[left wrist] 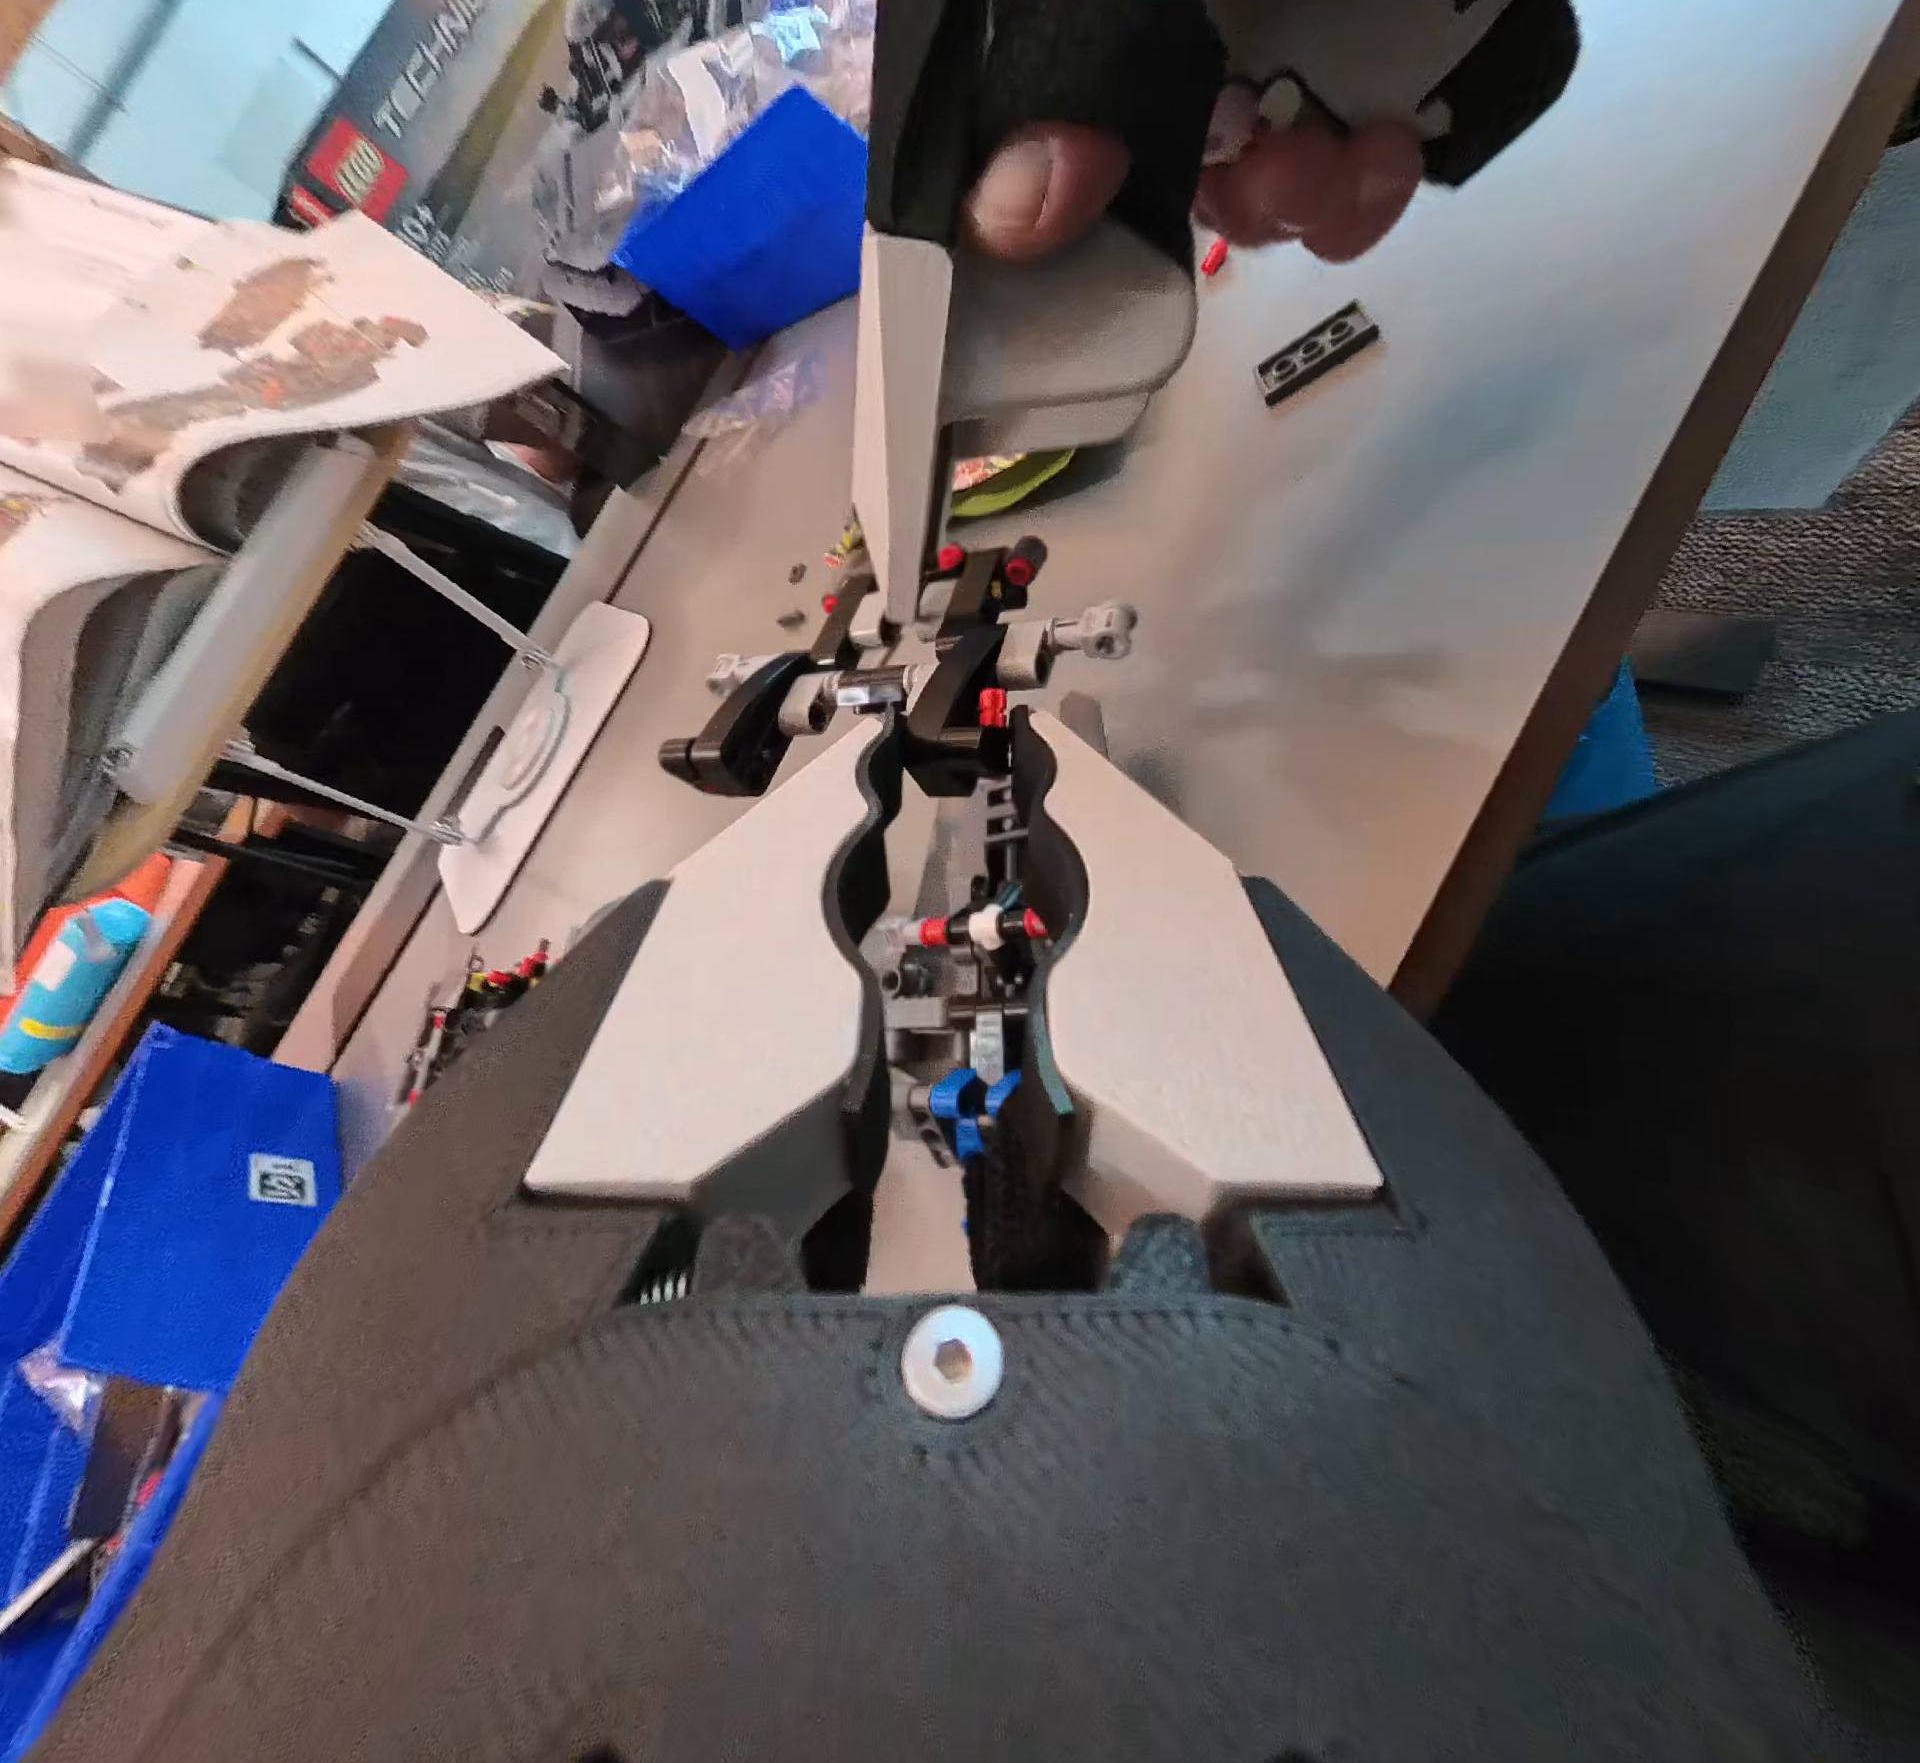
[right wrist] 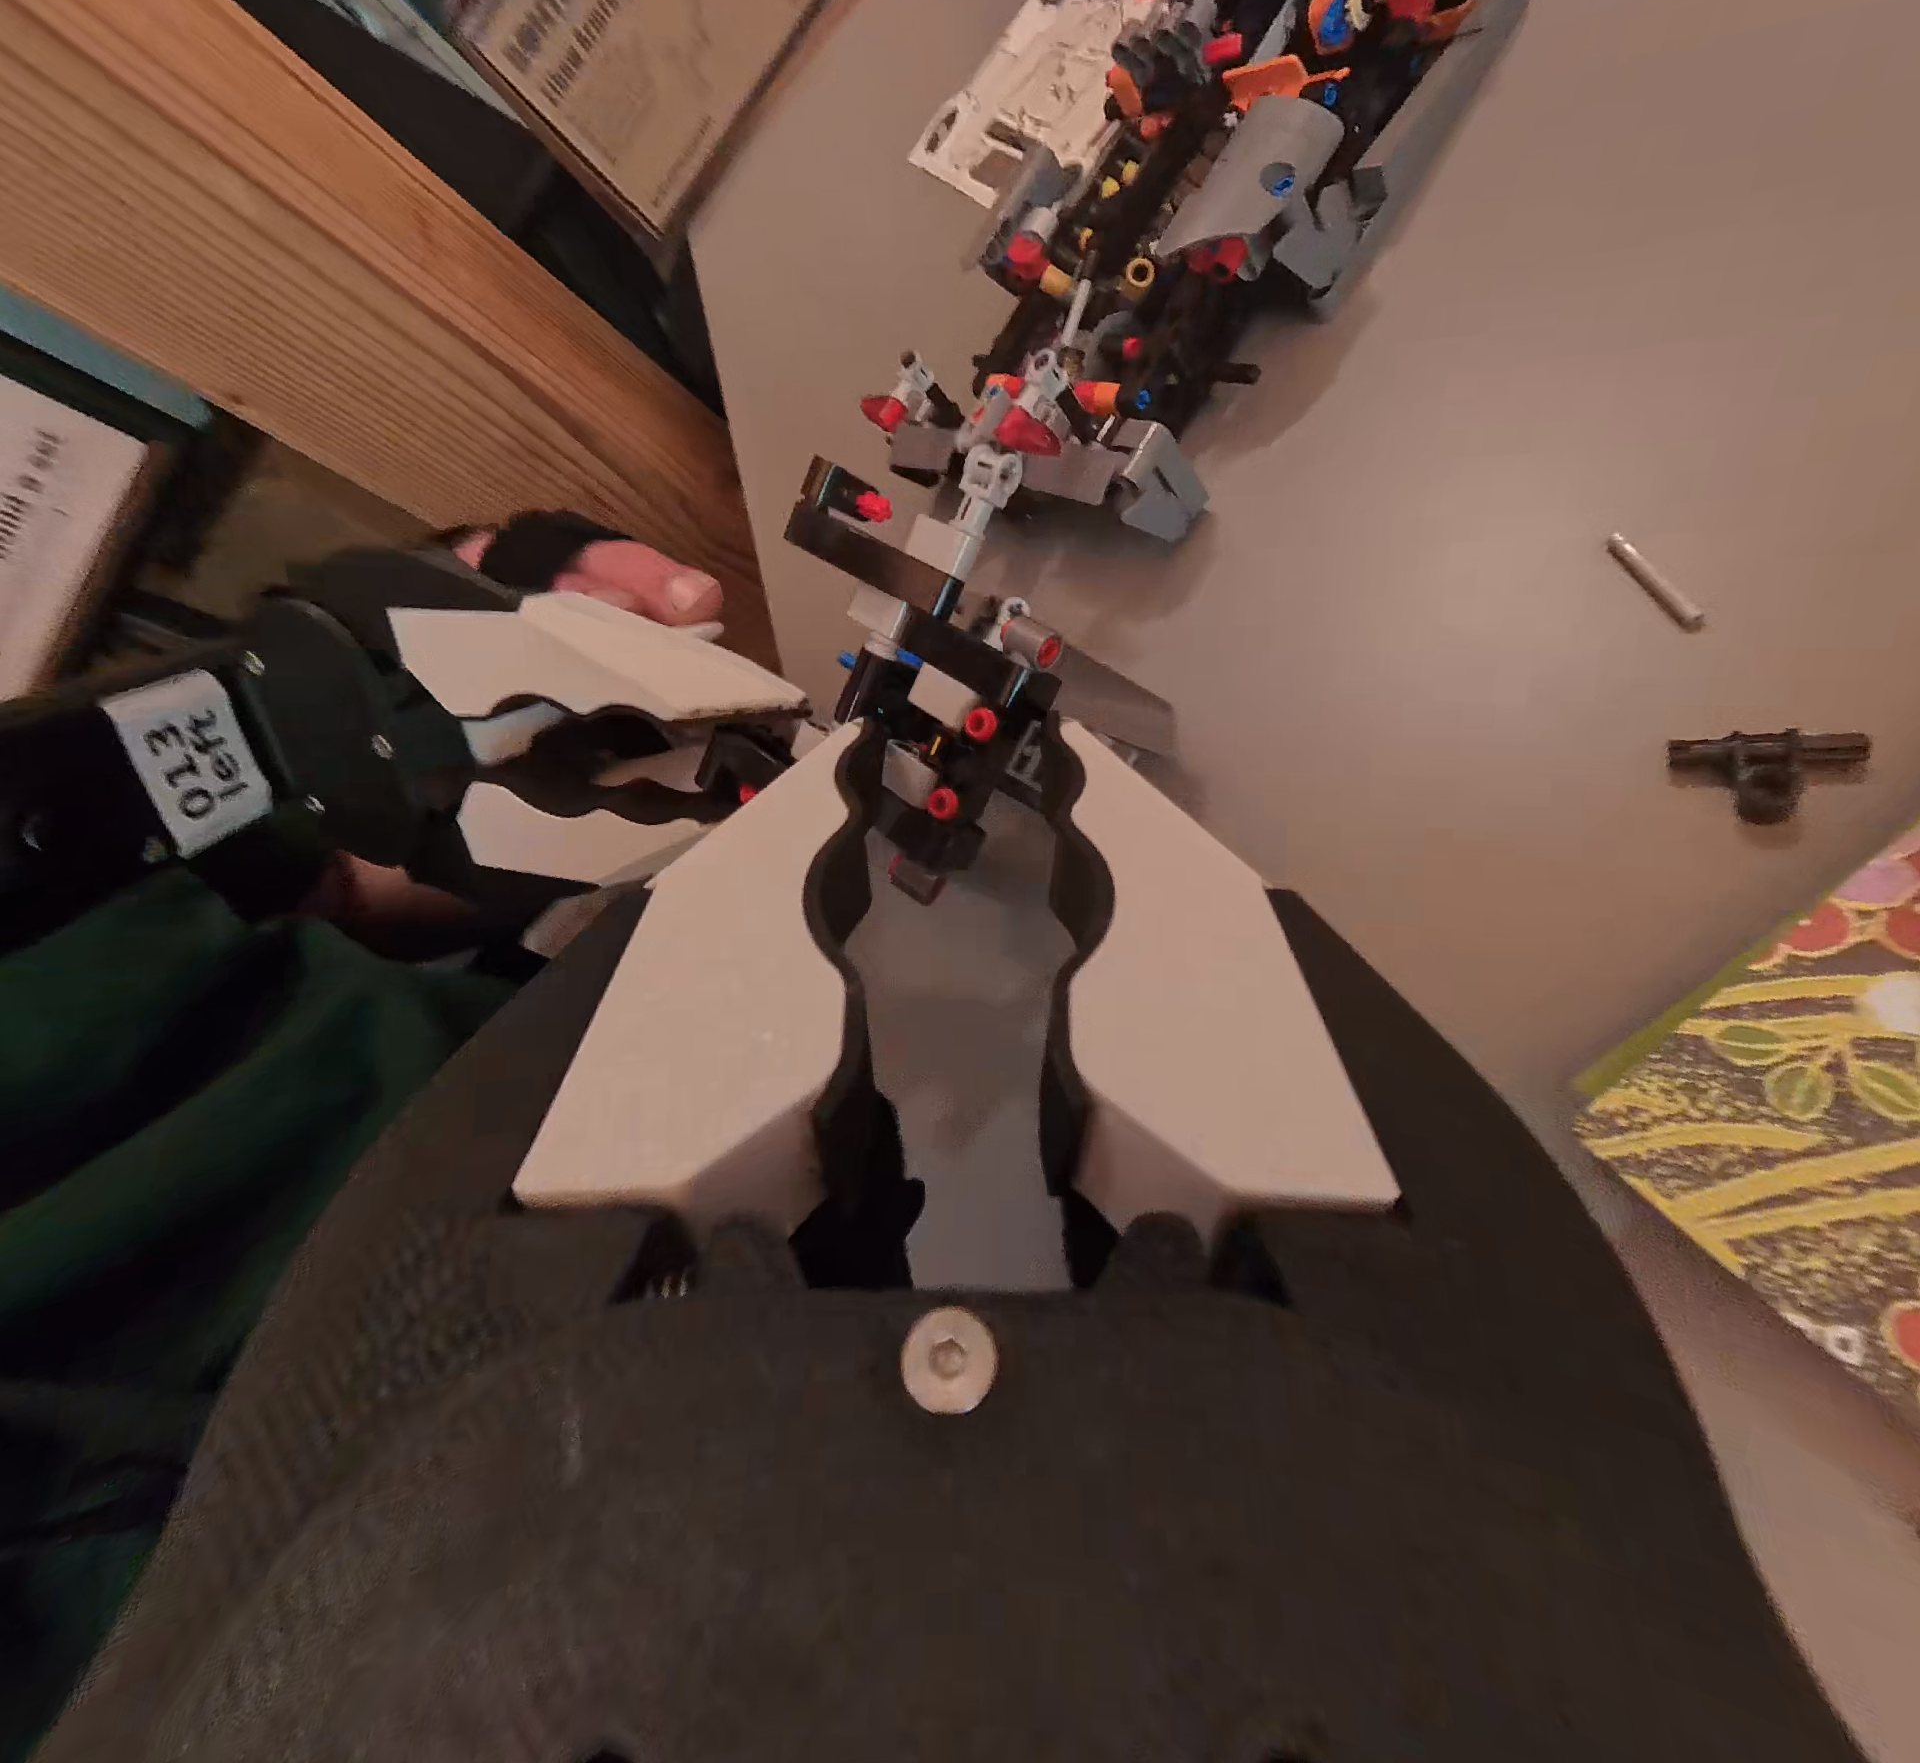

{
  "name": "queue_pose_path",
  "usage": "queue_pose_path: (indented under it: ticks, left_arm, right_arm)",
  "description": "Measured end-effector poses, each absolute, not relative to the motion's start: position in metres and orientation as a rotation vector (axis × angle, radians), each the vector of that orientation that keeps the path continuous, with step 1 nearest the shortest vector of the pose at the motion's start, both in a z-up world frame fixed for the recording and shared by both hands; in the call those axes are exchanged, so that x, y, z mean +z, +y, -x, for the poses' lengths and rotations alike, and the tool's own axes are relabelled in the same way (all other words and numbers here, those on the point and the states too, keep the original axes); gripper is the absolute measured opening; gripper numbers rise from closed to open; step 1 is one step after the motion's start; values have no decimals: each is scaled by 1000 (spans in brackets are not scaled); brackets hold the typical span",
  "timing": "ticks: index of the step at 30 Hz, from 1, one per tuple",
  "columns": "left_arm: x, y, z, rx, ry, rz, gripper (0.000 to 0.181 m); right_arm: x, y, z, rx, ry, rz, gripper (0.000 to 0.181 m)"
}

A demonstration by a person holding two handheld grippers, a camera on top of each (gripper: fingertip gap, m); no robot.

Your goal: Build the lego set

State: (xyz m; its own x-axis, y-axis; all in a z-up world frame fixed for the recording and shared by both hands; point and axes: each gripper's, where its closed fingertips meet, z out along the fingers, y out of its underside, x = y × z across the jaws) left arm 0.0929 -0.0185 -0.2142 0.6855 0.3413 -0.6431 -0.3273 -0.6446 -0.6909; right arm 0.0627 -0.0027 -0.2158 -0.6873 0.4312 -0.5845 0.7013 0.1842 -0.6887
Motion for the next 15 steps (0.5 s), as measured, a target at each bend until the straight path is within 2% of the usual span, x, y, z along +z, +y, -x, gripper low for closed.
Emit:
queue_pose_path:
  ticks: [6, 15]
  left_arm:
    - [-199, -14, -102, 1064, 55, 1945, 18]
    - [-194, -18, -96, 1062, 10, 1918, 19]
  right_arm:
    - [-199, -5, -67, -1634, 1850, -1067, 12]
    - [-180, -4, -62, -1764, 1656, -1005, 8]
